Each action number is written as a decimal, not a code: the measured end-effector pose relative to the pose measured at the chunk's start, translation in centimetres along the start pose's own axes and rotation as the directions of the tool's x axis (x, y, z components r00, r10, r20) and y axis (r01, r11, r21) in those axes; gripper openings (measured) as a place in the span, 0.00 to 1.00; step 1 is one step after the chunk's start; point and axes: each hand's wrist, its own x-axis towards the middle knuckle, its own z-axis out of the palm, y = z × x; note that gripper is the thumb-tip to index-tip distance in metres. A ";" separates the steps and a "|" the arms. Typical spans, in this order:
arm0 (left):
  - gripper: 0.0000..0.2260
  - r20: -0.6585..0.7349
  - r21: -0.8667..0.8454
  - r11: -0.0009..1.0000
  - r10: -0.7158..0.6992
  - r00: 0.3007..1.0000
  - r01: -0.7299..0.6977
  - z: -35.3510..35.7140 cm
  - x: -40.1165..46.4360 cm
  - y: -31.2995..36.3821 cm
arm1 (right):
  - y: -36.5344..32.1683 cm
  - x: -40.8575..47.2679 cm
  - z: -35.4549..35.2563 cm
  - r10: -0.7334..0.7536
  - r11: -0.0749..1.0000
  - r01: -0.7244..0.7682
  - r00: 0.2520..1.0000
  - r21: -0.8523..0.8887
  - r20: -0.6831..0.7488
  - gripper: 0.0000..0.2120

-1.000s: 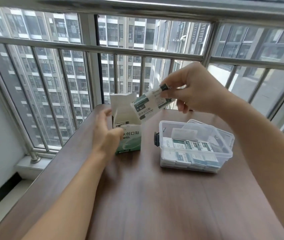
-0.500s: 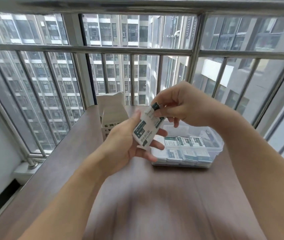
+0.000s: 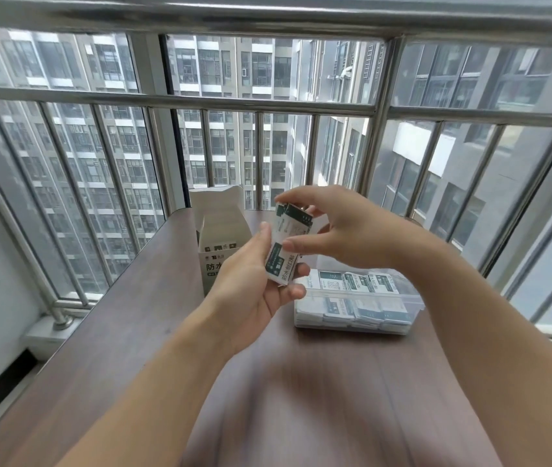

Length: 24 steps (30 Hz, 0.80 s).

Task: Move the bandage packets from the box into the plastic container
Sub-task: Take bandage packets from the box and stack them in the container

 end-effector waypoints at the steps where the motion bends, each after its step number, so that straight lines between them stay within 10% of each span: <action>1: 0.17 -0.020 0.032 0.999 0.030 0.999 -0.029 0.1 0.0 -0.1 | -0.1 0.0 0.1 -0.006 1.000 0.006 1.000 0.017 -0.011 0.30; 24: 0.22 0.044 0.241 0.960 0.136 0.990 -0.143 0.1 0.3 -1.2 | 2.7 0.2 -0.3 0.034 0.754 -0.181 0.971 0.632 0.238 0.13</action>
